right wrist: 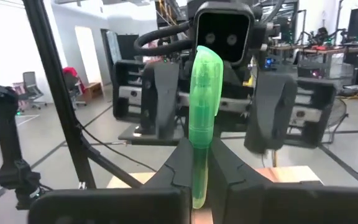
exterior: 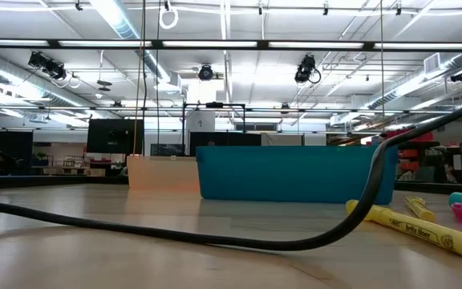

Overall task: Pick & Place Markers
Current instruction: Put the small green highlighter into the orange transparent bin

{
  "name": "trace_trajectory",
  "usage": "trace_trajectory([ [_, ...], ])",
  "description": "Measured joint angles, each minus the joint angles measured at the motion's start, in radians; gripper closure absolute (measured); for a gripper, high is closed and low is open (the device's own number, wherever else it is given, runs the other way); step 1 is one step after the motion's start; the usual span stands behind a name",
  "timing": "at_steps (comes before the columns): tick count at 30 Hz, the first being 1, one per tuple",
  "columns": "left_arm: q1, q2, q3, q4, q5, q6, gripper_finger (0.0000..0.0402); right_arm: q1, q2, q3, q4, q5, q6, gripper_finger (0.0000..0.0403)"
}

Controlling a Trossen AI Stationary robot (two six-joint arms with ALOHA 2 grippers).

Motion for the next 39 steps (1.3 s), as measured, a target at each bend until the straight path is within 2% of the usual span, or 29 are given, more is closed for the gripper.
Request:
trace_trajectory([
  [6, 0.0, -0.002, 0.0, 0.007, 0.081, 0.0, 0.0165, 0.013, 0.017, 0.0, 0.024, -0.09, 0.001, 0.039],
  [10, 0.0, -0.003, 0.0, 0.008, 0.152, -0.029, 0.0165, 0.027, 0.031, -0.001, 0.045, -0.094, 0.002, 0.039],
  [15, -0.006, -0.003, 0.0, 0.007, 0.164, -0.044, 0.0165, 0.03, 0.038, 0.0, 0.07, -0.097, 0.027, 0.039],
  [22, -0.015, -0.003, 0.0, 0.014, 0.251, -0.079, 0.0174, 0.038, 0.051, -0.001, 0.091, -0.133, 0.047, 0.039],
  [29, -0.039, -0.003, 0.0, 0.022, 0.263, -0.078, 0.0221, 0.055, 0.073, 0.0, 0.129, -0.138, 0.053, 0.039],
  [39, -0.04, -0.003, 0.0, 0.028, 0.262, -0.079, 0.0327, 0.057, 0.075, -0.001, 0.132, -0.132, 0.054, 0.039],
])
